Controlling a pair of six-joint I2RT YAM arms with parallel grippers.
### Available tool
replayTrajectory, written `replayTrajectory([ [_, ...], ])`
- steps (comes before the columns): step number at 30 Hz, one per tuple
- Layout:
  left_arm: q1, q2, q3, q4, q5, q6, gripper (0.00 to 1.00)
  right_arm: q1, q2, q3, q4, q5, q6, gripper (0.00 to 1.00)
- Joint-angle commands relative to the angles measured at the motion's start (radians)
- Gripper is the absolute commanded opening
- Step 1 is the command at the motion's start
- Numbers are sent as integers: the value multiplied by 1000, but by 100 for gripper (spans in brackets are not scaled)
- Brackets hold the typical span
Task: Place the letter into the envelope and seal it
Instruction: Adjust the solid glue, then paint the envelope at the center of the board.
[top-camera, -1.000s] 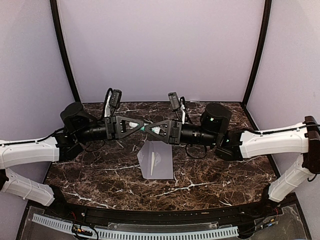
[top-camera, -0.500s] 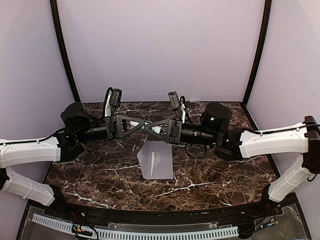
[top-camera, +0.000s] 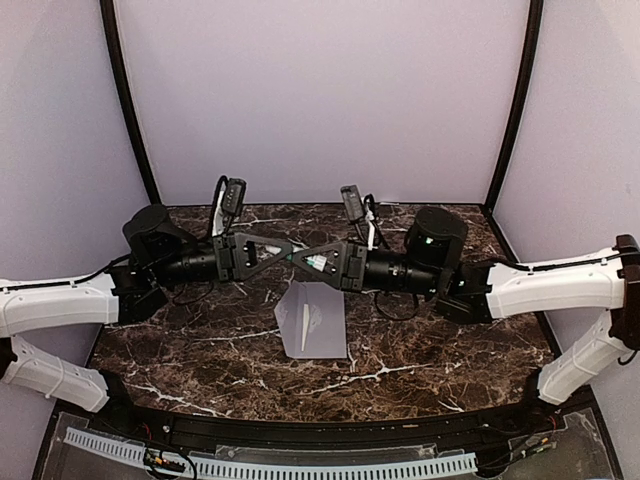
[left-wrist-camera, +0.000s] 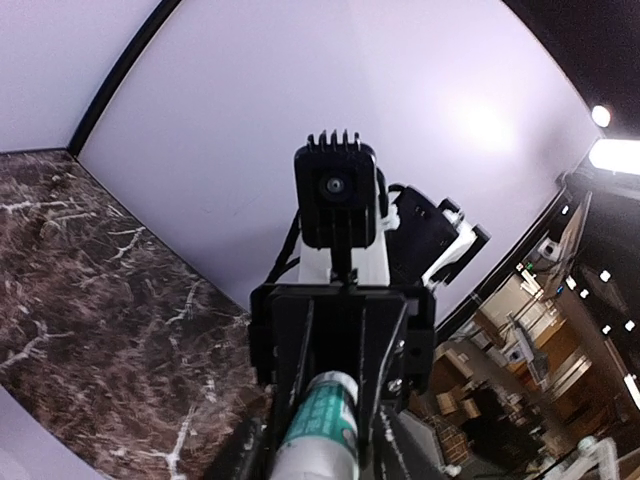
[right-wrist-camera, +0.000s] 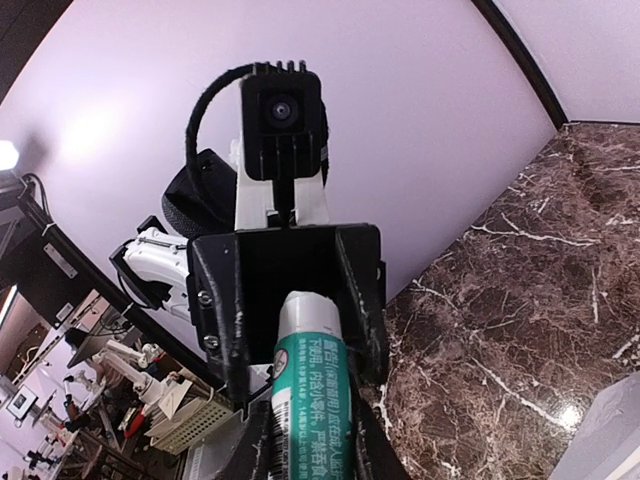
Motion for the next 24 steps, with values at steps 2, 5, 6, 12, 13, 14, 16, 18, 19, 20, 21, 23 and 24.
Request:
replayTrajectory([
  [2, 8, -58, 35, -217, -65, 76, 57, -7, -100, -12, -126, 165, -74, 7],
  [5, 38, -93, 42, -343, -89, 102, 70, -20, -140, -18, -235, 232, -100, 6],
  [6, 58, -102, 44, -374, -93, 109, 72, -25, -151, -22, -269, 255, -103, 6],
  [12, 161, -117, 60, -645, -109, 193, 83, -59, -200, -31, -467, 339, -125, 6],
  [13, 172, -96, 57, -690, -99, 201, 83, -62, -201, -31, -488, 341, -127, 6],
  [14, 188, -83, 53, -706, -96, 218, 83, -65, -202, -31, -504, 341, -127, 6],
  [16, 211, -27, 39, -733, -81, 239, 82, -67, -200, -31, -522, 369, -122, 6],
  [18, 233, 25, 28, -737, -58, 255, 81, -67, -198, -34, -523, 369, -110, 6],
  [19, 246, 44, 27, -736, -54, 260, 80, -67, -197, -36, -521, 368, -104, 5],
  [20, 252, 80, 30, -730, -42, 266, 79, -67, -194, -38, -517, 367, -99, 5],
  [21, 258, 95, 32, -725, -35, 270, 78, -67, -192, -39, -513, 364, -93, 5],
  [23, 261, 134, 34, -705, -28, 278, 77, -68, -188, -42, -502, 362, -84, 5],
  [24, 262, 157, 35, -700, -29, 279, 77, -67, -187, -44, -499, 362, -81, 5],
])
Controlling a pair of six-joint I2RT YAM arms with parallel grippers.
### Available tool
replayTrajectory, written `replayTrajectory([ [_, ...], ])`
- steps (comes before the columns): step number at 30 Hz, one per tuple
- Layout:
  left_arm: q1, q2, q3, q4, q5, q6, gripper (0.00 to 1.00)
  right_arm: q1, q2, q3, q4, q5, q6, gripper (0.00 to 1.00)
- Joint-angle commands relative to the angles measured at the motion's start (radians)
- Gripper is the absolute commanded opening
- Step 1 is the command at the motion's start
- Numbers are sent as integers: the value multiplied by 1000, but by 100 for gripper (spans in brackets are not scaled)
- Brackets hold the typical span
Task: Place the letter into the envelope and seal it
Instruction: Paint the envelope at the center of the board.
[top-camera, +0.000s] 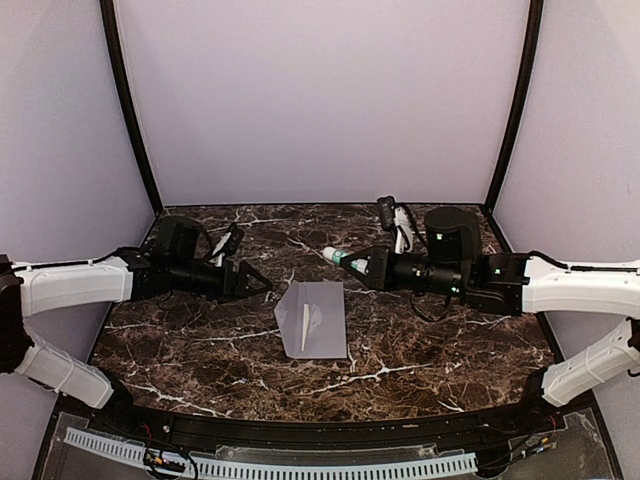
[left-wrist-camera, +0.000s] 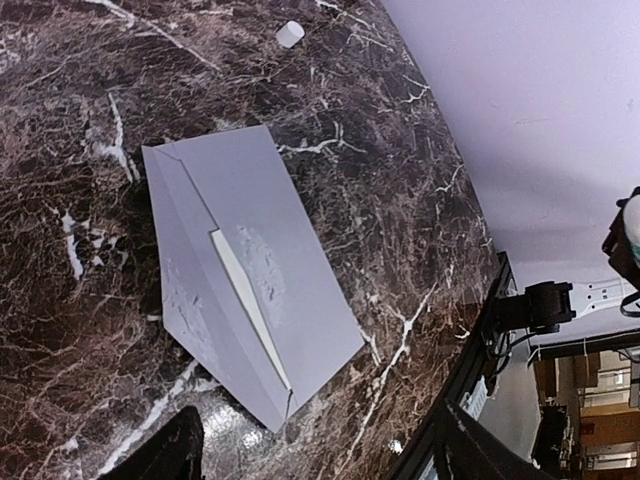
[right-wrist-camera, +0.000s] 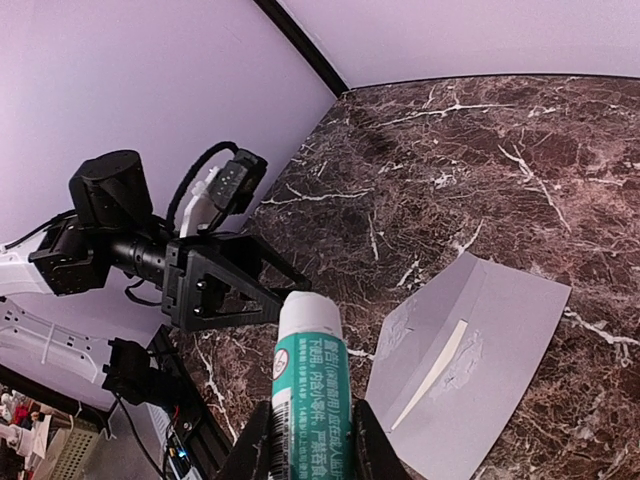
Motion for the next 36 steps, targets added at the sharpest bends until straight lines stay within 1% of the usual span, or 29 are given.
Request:
replayTrajectory([
  [1, 15, 55, -2, 6, 33, 45, 76, -4, 3, -11, 35, 16, 19, 5],
  [5, 20, 126, 0, 48, 28, 41, 75, -5, 7, -9, 34, 14, 22, 5],
  [8, 25, 185, 4, 84, 56, 42, 67, -4, 7, -4, 26, 13, 15, 6],
  [9, 26, 207, 9, 90, 66, 48, 66, -4, 7, -4, 22, 14, 15, 6],
  [15, 56, 296, 30, 105, 80, 74, 63, -4, 2, -12, 25, 19, 18, 6],
  [22, 68, 403, 87, 114, 140, 81, 59, -4, 8, -11, 28, 19, 20, 6],
  [25, 67, 432, 103, 113, 151, 91, 55, -5, 10, -9, 28, 20, 20, 6],
  [31, 67, 487, 120, 112, 162, 93, 52, -4, 17, -8, 28, 18, 21, 6],
  [36, 67, 502, 133, 114, 169, 95, 50, -4, 21, -7, 32, 15, 20, 6],
])
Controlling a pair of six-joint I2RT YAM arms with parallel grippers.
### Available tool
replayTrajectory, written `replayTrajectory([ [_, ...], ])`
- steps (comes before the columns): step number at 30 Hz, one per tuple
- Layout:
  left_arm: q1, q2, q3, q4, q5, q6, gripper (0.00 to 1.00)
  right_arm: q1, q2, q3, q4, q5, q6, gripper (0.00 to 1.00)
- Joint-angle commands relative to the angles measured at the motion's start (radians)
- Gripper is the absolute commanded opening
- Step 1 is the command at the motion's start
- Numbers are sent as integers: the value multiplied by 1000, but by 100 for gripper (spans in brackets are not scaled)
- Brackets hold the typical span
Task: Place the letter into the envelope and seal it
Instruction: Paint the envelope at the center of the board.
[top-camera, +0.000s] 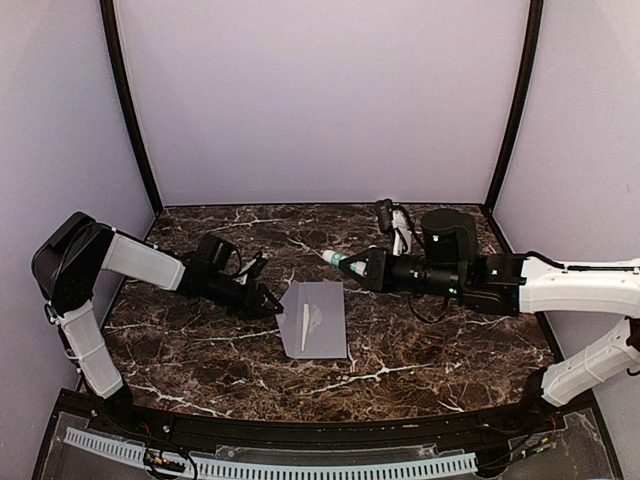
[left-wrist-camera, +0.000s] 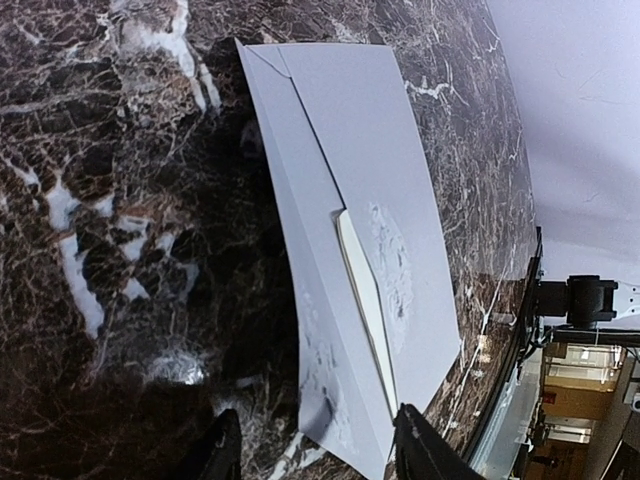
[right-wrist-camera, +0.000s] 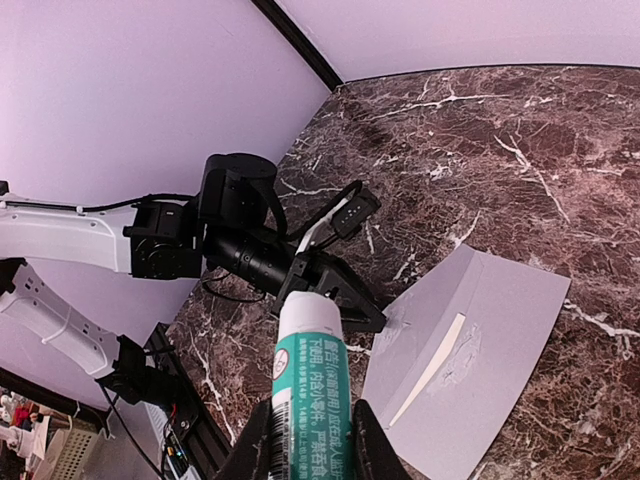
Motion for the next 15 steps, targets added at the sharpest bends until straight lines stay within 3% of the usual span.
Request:
replayTrajectory([
  [1, 2, 10, 35, 10, 36, 13, 49, -4, 8, -4, 34, 13, 9, 6],
  [15, -3, 94, 75, 15, 84, 6, 32, -4, 10, -4, 32, 10, 21, 6],
])
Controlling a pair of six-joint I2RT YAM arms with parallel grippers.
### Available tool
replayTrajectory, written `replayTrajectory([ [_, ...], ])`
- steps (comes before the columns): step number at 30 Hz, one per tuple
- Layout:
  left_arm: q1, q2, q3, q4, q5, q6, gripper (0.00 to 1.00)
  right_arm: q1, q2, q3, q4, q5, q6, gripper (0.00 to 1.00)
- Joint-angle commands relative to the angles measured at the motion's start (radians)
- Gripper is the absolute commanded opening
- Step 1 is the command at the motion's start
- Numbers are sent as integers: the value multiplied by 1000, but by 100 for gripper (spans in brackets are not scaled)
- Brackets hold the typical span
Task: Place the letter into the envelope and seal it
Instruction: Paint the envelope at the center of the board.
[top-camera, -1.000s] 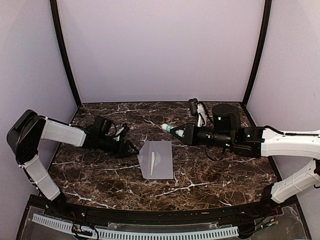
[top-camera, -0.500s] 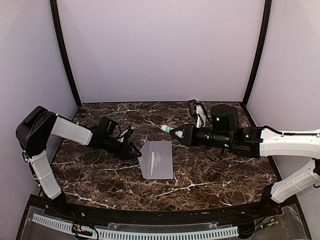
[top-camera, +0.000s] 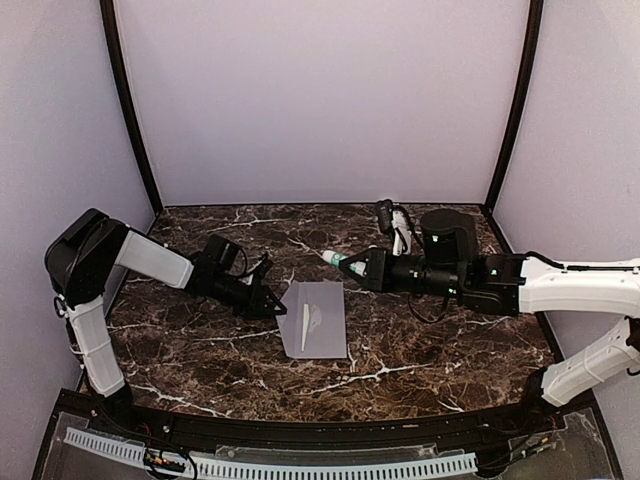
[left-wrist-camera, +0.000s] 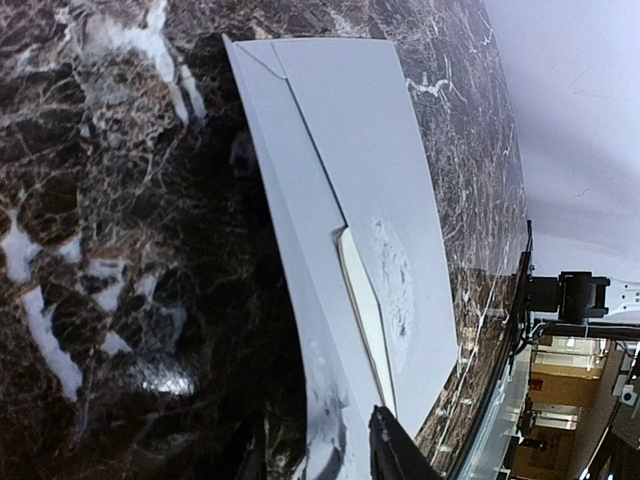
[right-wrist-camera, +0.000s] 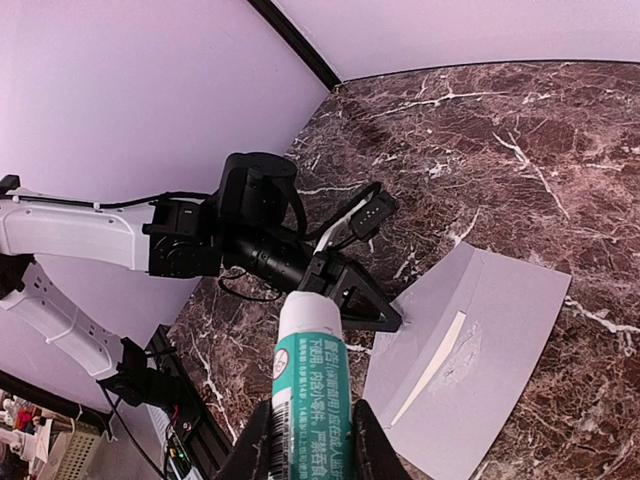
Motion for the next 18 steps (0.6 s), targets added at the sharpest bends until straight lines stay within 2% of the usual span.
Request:
replayTrajectory([
  [1, -5, 11, 27, -4, 27, 11, 32, -4, 11, -3, 29, 6, 10, 6],
  [11, -36, 15, 66, -87, -31, 61, 17, 1, 75, 32, -41, 1, -17, 4],
  [18, -69, 15, 101, -165, -104, 113, 4, 37, 148, 105, -172, 28, -49, 3],
])
